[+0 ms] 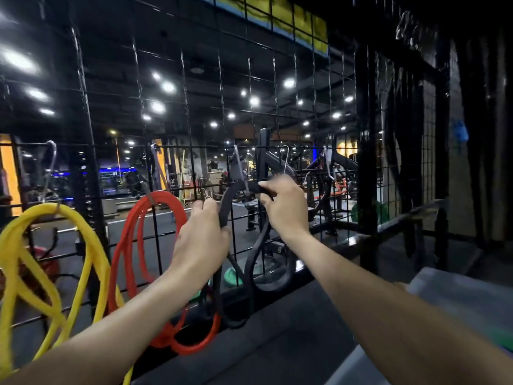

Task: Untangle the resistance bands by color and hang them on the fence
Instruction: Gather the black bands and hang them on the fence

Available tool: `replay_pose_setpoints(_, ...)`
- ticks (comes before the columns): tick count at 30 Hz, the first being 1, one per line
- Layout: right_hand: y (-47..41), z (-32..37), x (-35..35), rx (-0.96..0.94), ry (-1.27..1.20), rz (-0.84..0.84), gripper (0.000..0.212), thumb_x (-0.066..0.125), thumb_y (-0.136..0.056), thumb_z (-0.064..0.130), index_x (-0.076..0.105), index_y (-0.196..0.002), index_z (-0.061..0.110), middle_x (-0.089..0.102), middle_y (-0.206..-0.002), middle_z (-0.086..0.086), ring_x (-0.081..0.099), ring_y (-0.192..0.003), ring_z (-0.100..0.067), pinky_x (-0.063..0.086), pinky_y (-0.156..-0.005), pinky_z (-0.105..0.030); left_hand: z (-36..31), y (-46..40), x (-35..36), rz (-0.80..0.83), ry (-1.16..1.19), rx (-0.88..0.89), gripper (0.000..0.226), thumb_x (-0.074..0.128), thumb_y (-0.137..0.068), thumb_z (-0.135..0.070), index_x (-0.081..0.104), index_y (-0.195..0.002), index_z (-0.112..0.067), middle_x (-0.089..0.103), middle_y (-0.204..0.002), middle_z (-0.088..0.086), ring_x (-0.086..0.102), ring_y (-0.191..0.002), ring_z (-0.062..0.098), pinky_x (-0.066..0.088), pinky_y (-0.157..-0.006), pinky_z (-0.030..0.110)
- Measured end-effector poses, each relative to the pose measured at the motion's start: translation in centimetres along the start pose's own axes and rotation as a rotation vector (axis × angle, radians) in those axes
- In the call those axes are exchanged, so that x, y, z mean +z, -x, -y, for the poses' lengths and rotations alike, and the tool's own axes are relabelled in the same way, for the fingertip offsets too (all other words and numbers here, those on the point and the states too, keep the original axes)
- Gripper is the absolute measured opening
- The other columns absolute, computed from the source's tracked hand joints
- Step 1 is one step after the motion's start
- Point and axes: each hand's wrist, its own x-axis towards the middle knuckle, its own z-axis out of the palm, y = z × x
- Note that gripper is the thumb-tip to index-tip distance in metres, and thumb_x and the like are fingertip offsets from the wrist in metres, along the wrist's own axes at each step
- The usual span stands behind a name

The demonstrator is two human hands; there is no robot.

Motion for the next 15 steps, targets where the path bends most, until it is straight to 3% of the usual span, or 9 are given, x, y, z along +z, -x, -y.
replay_pose_setpoints(4,0.8,1.2,-0.5,-0.073,0.043,-0.018,0.028,0.062,-0.088,0.018,0.064,-0.116,0.017,0.054,-0.094,0.003,0.052,-0.087,-0.011,0.049,-0.070,-0.028,0.3,1.4,0.2,-0.028,0.084,-0.019,0.017,0.061,-0.088,-0.021,0.044,-0.089,-0.022,0.044,-0.092,-0.005,0.048,-0.080,0.019,0.036,-0.069,0.031)
replay_pose_setpoints(6,1.2,1.3,-0.7,-0.074,0.025,0.019,0.032,0.063,-0.087,0.019,0.063,-0.118,0.015,0.056,-0.100,0.001,0.053,-0.095,-0.013,0.048,-0.075,-0.027,0.3,1.9,0.6,-0.020,0.086,-0.016,0.016,0.061,-0.087,-0.024,0.046,-0.092,-0.022,0.045,-0.093,-0.006,0.052,-0.081,0.020,0.039,-0.069,0.032)
replay_pose_setpoints(9,1.7,0.8,-0.7,0.008,-0.052,0.079,0.031,0.065,-0.084,0.014,0.062,-0.115,0.016,0.059,-0.108,-0.002,0.055,-0.099,-0.015,0.048,-0.083,-0.026,0.4,2.1,1.1,-0.021,0.098,-0.020,0.019,0.064,-0.086,-0.029,0.050,-0.097,-0.022,0.049,-0.097,-0.007,0.058,-0.086,0.020,0.050,-0.075,0.040)
replay_pose_setpoints(15,2.3,-0.5,-1.2,0.197,0.007,0.234,0.028,0.061,-0.084,0.012,0.054,-0.110,0.020,0.061,-0.099,0.005,0.060,-0.090,-0.018,0.047,-0.069,-0.030,0.4,2.7,2.0,0.031,0.109,-0.036,0.038,0.067,-0.083,-0.026,0.049,-0.116,-0.023,0.051,-0.119,-0.006,0.060,-0.101,0.020,0.051,-0.082,0.040)
